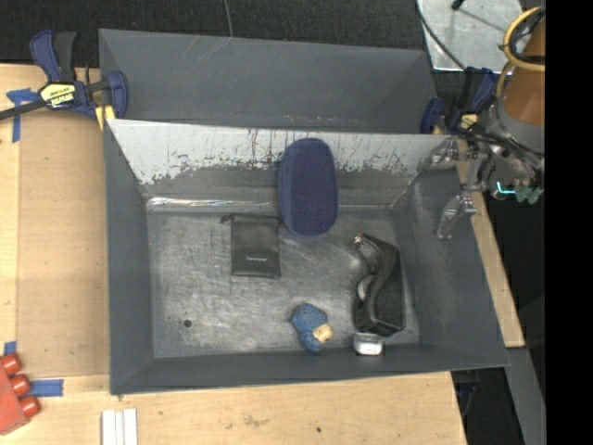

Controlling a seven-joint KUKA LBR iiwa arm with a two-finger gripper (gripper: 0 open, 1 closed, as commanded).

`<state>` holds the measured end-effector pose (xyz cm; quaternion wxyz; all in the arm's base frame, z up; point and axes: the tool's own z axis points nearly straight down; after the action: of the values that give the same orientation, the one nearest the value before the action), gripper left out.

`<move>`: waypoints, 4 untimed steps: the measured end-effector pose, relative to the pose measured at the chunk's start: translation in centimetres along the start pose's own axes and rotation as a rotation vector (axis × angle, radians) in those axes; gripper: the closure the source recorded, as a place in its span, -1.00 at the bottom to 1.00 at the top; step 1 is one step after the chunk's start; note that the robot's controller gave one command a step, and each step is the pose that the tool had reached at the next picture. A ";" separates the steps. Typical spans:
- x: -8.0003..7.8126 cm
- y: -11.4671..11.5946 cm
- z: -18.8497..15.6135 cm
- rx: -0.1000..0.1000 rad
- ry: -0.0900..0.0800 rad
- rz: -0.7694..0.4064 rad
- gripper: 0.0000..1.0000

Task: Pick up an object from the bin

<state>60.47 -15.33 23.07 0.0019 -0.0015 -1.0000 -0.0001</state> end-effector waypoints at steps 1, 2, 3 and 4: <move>-2.3 3.1 5.5 -0.002 -0.003 0.121 -1.00; -1.9 5.2 11.5 -0.002 -0.009 0.154 -1.00; -2.4 11.7 12.1 -0.003 -0.008 0.084 -1.00; -2.2 19.6 15.4 0.003 -0.005 -0.026 -1.00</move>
Offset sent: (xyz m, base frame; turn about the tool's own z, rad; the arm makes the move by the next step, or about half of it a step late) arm 0.0223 0.0293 -0.0526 0.1228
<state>62.68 4.31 7.71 -0.0004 0.0117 -0.9999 0.0015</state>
